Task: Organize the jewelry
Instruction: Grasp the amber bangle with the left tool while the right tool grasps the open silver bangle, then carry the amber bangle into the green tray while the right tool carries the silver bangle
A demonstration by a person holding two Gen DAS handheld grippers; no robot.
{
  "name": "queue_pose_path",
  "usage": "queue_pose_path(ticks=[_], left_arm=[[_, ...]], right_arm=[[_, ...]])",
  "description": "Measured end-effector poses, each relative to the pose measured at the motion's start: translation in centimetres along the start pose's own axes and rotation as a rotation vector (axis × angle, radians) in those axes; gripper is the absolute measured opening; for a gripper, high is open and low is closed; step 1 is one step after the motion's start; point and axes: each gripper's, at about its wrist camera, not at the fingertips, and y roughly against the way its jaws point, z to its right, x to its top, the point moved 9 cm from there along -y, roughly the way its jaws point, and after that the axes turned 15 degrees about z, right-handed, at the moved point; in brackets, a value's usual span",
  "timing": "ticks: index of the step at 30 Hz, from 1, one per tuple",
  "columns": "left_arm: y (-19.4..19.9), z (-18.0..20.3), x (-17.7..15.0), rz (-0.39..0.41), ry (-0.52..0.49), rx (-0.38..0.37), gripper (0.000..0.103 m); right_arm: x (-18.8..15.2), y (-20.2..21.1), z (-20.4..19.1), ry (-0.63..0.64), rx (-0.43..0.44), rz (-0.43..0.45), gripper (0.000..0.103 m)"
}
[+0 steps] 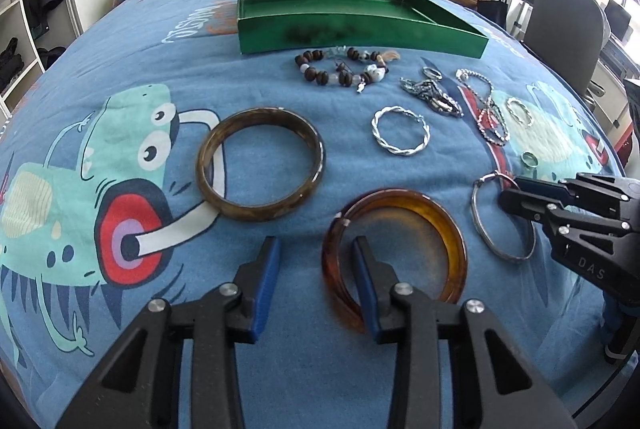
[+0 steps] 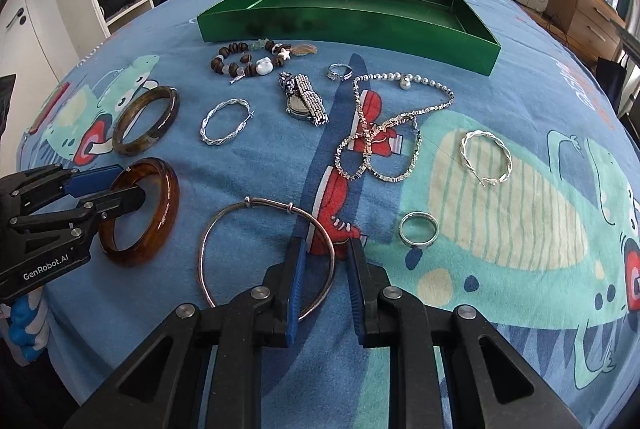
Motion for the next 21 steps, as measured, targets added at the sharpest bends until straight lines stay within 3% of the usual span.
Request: queue_pose_path(ticks=[2, 4, 12, 21], left_arm=[[0.0, 0.3, 0.2, 0.012, -0.017, 0.002, 0.023], [0.3, 0.7, 0.4, 0.021, -0.029, -0.004, 0.011], [2.7, 1.5, 2.0, 0.11, -0.067, 0.023, 0.01], [4.1, 0.9, 10.6, 0.246, -0.045, 0.034, 0.01]], right_arm=[[0.2, -0.2, -0.3, 0.015, -0.013, 0.012, 0.008], [0.5, -0.1, -0.5, 0.025, -0.025, 0.024, 0.005], [2.5, 2.1, -0.9, 0.034, -0.042, 0.128, 0.004], [9.7, 5.8, 1.4, 0.024, -0.083, 0.306, 0.003]])
